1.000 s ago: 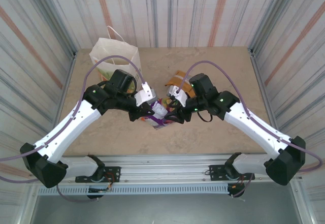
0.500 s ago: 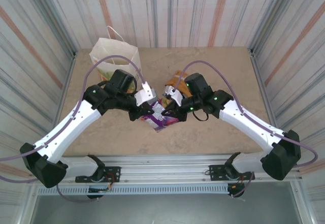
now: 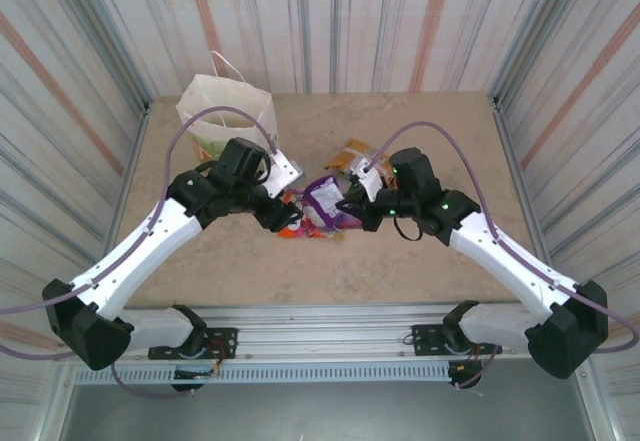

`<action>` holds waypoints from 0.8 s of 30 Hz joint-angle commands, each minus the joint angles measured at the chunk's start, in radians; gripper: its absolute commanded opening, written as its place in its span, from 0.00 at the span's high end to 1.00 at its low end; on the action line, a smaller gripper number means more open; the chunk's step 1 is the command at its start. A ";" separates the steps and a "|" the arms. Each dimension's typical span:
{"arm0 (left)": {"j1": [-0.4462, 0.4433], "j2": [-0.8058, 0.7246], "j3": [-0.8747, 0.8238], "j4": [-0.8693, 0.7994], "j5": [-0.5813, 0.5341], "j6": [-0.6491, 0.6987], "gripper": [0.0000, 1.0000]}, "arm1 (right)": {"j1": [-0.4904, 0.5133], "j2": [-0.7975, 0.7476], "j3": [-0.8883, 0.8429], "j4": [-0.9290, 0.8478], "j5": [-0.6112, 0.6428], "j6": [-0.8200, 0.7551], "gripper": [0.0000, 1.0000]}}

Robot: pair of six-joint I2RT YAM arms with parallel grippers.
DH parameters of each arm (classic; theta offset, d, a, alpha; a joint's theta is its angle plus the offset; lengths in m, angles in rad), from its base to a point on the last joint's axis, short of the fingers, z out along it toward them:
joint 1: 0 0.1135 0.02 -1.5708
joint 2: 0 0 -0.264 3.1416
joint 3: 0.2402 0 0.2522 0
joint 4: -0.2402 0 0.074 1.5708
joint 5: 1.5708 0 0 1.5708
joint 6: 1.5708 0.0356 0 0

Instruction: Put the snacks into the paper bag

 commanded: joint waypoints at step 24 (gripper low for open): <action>0.746 -0.232 -0.411 0.586 0.245 -0.783 0.19 | 0.013 0.499 0.532 0.716 0.138 0.125 1.00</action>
